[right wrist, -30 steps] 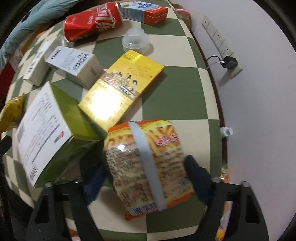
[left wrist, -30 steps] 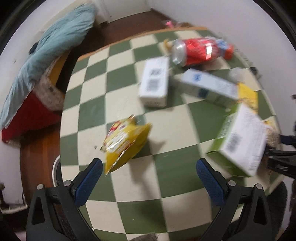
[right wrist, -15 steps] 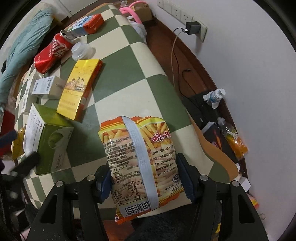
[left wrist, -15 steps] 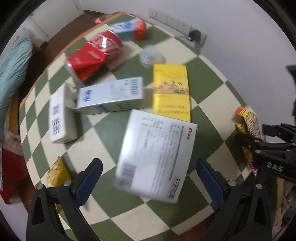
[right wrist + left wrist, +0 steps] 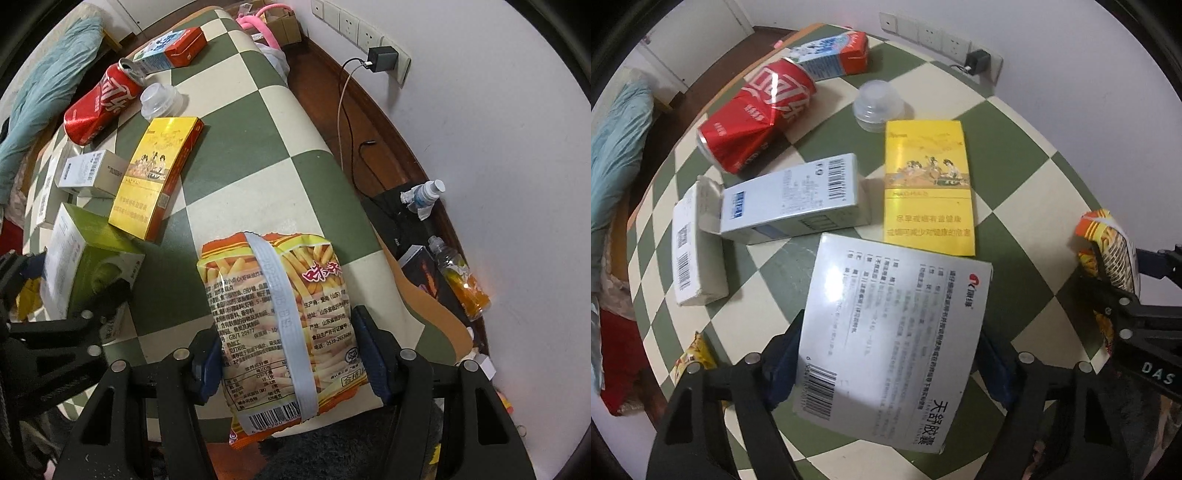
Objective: Collect trash
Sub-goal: 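Carry the snack bag and white box with both tools over the white bin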
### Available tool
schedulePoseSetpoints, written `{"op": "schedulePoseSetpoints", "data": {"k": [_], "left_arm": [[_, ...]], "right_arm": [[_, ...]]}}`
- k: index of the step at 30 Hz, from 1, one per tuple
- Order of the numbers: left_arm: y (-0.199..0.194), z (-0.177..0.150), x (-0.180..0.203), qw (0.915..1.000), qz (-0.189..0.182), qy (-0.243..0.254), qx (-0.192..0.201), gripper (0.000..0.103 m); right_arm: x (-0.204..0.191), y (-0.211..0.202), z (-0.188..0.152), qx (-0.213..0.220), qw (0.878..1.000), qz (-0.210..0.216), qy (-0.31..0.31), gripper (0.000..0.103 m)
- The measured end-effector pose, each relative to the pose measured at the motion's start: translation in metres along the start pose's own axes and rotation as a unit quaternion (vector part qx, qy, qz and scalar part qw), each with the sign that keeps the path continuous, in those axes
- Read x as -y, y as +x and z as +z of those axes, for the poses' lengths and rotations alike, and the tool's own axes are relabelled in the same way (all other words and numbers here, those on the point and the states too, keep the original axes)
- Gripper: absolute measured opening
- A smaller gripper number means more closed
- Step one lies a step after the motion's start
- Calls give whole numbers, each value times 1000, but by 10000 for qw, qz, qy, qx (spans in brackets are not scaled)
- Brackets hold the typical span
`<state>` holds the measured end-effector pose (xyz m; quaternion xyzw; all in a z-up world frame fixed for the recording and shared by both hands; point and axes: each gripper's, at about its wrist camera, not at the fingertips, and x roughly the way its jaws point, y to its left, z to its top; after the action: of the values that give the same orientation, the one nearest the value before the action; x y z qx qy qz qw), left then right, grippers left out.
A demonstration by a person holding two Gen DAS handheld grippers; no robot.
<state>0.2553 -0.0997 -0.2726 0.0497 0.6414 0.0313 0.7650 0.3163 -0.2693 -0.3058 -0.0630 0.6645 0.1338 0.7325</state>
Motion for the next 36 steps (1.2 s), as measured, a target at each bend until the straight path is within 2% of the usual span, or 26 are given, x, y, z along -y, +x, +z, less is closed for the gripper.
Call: {"op": "schedulePoseSetpoints", "data": {"k": [3,9,12,17,22,28,31,33,34,36], "left_arm": [[-9,-3,-6,9998,94,-94,132,79],[-44,-20,-28,9965,74,-654,508,79],[-66,-30,-41,9930,131,-918,728,79],[-108,-52,-76,9814,242,-1477,1200,79],[-152,-86,-125,9623,477,-2087,1680,79],[-204,-161,-201,9332,753,-2839,2072,79],[-208,-209,-241,9204,889,-3230,2016,79],[-203,-239,-267,9118,891,-3519,1920,79],[-198,-257,-284,9063,864,-3701,1850,79],[-179,-298,-319,8899,806,-4164,1677,79]], "right_arm": [[-3,-2,-2,50,9999,-124,-75,58],[-8,-18,-7,190,9998,91,-15,58],[-16,-32,-8,301,9993,212,-44,58],[-41,-62,-10,543,9972,465,-205,58],[-83,-96,-17,788,9925,791,-494,58],[-163,-134,-33,999,9800,1363,-1047,58],[-218,-143,-50,1017,9700,1690,-1419,58],[-264,-140,-63,884,9620,1963,-1681,58],[-291,-136,-71,774,9574,2097,-1826,58],[-339,-122,-86,557,9497,2274,-2080,58]]}}
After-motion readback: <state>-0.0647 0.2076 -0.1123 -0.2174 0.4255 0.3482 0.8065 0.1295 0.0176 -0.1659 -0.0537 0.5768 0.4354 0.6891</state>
